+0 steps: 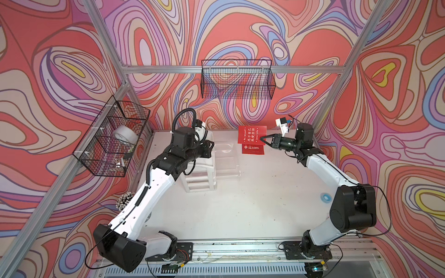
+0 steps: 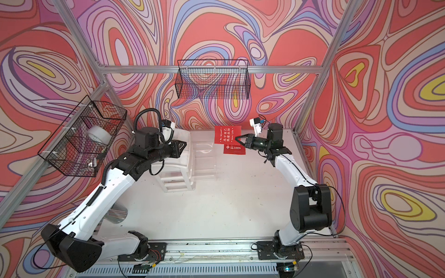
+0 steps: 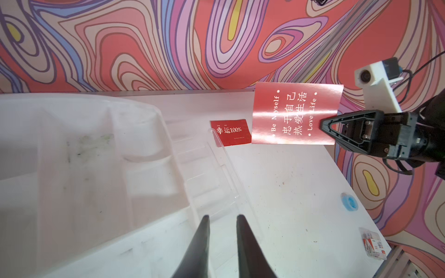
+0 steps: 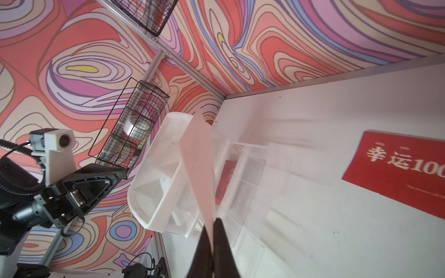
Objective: Take the postcards out of the drawer
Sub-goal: Place the postcard at the center of the board.
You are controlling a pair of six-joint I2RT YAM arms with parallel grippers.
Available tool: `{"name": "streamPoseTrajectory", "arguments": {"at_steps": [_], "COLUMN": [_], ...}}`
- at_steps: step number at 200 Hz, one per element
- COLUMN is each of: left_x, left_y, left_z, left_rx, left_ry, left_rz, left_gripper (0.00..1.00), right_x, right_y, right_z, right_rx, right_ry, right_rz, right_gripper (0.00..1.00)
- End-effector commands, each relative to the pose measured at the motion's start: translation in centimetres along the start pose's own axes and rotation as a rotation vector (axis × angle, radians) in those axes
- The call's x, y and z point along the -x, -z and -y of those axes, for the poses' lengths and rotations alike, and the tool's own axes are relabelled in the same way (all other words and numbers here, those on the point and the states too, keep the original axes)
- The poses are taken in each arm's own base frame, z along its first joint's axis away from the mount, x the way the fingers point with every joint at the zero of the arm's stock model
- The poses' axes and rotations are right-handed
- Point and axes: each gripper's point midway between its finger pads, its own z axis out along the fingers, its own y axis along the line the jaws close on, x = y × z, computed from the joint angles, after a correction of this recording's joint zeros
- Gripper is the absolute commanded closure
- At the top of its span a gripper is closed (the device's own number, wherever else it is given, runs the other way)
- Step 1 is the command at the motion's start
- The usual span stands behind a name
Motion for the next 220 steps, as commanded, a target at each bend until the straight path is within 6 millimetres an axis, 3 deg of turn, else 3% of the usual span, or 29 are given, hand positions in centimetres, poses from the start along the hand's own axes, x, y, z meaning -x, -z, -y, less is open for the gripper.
{"name": "streamPoseTrajectory", "arguments": {"at_steps": [1,22,47,52,97,153,220], "left_x": [0.0,-0.1,0.0,0.1,-0.2,-0.5,-0.7], "left_y": [2.3,4.0,5.9,6.2,7.2,6.6,6.5], "left_z": [-2.3,-4.8,-6.2,-6.4,-8.1,-8.4,-8.5], "left_rx": [0.015,0.072,0.123,0.130,0.146,0.144,0.149], "left_ry": [0.071,0.113,0.104,0.104,0.155,0.165,0.159], "left_rz": [0.026,0.049,0.063,0.069,0.079,0.059,0.049], "left_gripper": [0.76,0.76,0.74,0.74,0.72,0.72,0.72], "right_x": [-1.8,-2.9,-4.5,-5.3,-8.3,-11.6,-13.2], "right_y": [0.2,0.1,-0.6,-1.0,-2.0,-2.4,-2.9], "right_z": [3.7,6.4,8.5,9.7,13.4,16.1,18.0], "right_rx": [-0.055,-0.087,-0.103,-0.111,-0.152,-0.181,-0.206], "right_ry": [-0.059,-0.107,-0.145,-0.172,-0.259,-0.331,-0.384], "right_rz": [-0.051,-0.081,-0.119,-0.136,-0.182,-0.223,-0.251], "right_gripper": [1.00,1.00,1.00,1.00,1.00,1.00,0.93]}}
